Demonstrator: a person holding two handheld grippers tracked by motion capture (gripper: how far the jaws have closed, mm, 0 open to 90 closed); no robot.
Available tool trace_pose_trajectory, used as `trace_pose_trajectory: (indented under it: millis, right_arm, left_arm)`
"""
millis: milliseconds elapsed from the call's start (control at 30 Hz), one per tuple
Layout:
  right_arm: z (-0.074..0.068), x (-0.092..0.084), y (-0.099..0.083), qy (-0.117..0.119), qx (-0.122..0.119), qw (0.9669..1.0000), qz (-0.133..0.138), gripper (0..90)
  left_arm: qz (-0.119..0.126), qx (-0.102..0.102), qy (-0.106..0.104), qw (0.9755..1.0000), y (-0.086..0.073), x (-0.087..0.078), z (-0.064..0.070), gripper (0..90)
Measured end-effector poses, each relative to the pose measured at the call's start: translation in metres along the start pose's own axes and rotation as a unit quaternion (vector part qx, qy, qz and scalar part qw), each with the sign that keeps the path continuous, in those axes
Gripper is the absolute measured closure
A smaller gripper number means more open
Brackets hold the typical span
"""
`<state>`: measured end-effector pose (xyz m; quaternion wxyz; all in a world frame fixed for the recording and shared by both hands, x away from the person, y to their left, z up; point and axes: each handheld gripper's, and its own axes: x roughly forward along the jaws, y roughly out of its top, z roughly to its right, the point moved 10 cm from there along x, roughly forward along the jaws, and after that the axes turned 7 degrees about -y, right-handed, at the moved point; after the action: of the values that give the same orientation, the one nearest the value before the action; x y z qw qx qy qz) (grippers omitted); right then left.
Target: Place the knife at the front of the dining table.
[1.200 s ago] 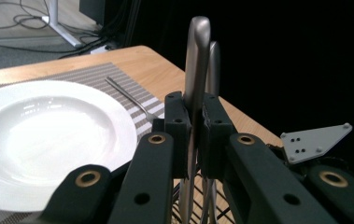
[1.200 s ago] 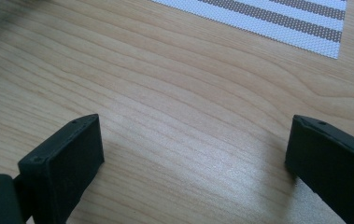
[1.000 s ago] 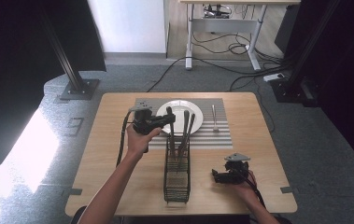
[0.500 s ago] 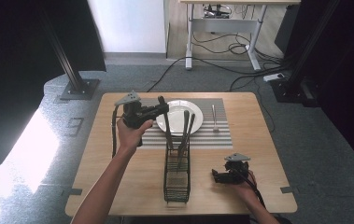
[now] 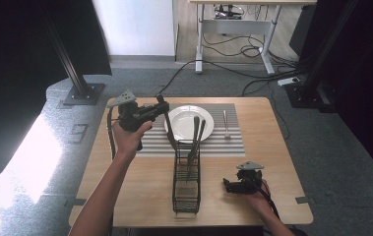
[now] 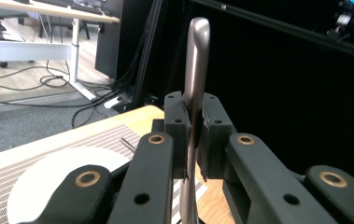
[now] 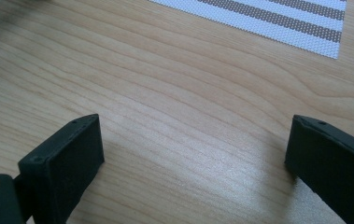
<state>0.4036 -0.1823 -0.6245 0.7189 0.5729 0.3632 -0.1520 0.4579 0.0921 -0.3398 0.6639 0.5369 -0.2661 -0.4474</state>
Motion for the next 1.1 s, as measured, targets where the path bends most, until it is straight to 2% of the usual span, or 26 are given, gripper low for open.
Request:
trace_pose_trajectory:
  millis: [200, 333, 567, 667, 800, 1100]
  right_arm:
    - [0.0, 0.0, 0.0, 0.0, 0.0, 1.0, 0.001, 4.3]
    - [0.0, 0.0, 0.0, 0.0, 0.0, 1.0, 0.0, 4.3]
    - [0.0, 0.0, 0.0, 0.0, 0.001, 1.0, 0.001, 4.3]
    - [0.0, 0.0, 0.0, 0.0, 0.001, 1.0, 0.001, 4.4]
    - [0.0, 0.0, 0.0, 0.0, 0.001, 1.0, 0.001, 4.4]
    - [0.0, 0.0, 0.0, 0.0, 0.001, 1.0, 0.002, 4.3]
  left_arm:
    - [0.016, 0.003, 0.001, 0.9999, 0.011, -0.012, 0.001, 83.6]
    - [0.021, 0.012, 0.01, 0.9997, 0.018, -0.02, -0.001, 83.6]
    - [0.014, 0.02, 0.031, 0.9992, 0.017, -0.03, -0.009, 83.6]
    - [0.004, 0.021, 0.038, 0.999, 0.011, -0.03, -0.012, 83.6]
    - [-0.017, 0.027, 0.06, 0.9977, -0.001, -0.027, -0.018, 83.6]
    - [-0.052, 0.015, 0.087, 0.9948, -0.031, -0.02, -0.036, 83.6]
